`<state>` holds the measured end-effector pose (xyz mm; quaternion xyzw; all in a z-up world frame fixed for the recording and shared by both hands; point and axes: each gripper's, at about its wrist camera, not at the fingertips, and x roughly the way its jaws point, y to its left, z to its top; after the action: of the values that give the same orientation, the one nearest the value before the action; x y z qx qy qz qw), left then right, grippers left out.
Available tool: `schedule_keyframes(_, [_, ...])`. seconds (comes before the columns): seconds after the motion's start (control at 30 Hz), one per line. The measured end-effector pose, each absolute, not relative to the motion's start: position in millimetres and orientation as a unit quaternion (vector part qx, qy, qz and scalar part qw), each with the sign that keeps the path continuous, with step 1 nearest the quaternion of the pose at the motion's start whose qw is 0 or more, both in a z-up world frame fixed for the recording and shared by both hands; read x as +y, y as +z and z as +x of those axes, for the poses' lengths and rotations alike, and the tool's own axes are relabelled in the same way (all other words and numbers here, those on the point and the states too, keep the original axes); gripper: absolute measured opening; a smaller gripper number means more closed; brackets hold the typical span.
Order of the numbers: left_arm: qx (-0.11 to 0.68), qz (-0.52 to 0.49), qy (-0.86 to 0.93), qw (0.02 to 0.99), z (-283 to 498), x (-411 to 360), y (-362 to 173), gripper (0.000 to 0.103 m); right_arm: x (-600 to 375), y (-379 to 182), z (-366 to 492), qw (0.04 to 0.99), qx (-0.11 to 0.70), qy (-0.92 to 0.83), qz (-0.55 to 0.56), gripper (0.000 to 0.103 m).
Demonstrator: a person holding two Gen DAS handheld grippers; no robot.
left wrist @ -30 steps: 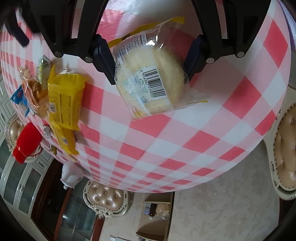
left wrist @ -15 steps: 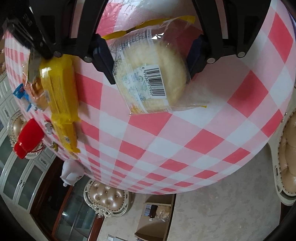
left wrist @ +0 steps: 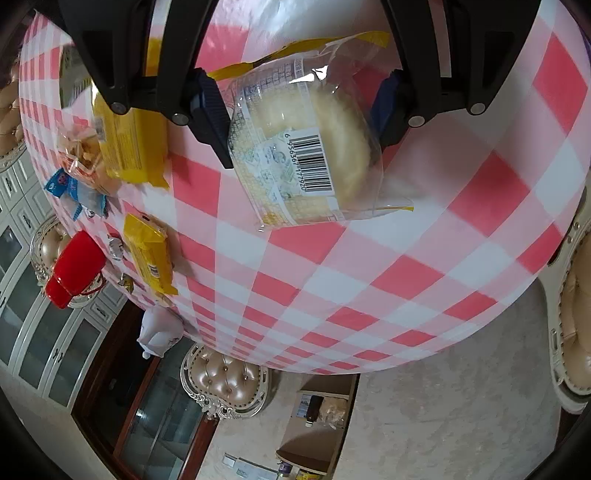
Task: Organize snacks
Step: 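Carry the bun with the left tool into the white box and release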
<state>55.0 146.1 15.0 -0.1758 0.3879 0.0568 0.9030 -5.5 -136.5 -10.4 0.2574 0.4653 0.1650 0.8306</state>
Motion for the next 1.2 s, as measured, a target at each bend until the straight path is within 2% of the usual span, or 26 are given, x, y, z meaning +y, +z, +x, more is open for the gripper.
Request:
schedule_keyframes(0.07, [0.382, -0.184, 0.059, 0.904, 43, 148, 18, 0.066, -139, -10, -5, 0.826, 0.460, 0.172, 0.276, 0.058])
schedule_keyframes(0.13, [0.366, -0.186, 0.063, 0.910, 28, 149, 25, 0.066, -133, -6, -3, 0.844, 0.451, 0.156, 0.247, 0.059])
schedule_keyframes(0.2, [0.351, -0.189, 0.065, 0.915, 13, 149, 33, 0.066, -128, -2, -1, 0.855, 0.446, 0.145, 0.223, 0.056])
schedule_keyframes(0.27, [0.336, -0.194, 0.062, 0.919, -5, 150, 43, 0.066, -129, 0, -2, 0.861, 0.438, 0.138, 0.218, 0.039])
schedule_keyframes(0.47, [0.307, -0.196, 0.059, 0.929, -41, 157, 74, 0.066, -160, 14, -19, 0.875, 0.386, 0.130, 0.262, 0.037])
schedule_keyframes(0.63, [0.287, -0.174, 0.057, 0.940, -74, 169, 103, 0.066, -146, 31, -32, 0.879, 0.356, 0.186, 0.257, 0.037])
schedule_keyframes(1.2, [0.324, -0.118, 0.111, 0.932, -180, 248, 82, 0.066, 37, 19, -87, 0.813, 0.406, 0.397, 0.133, 0.037])
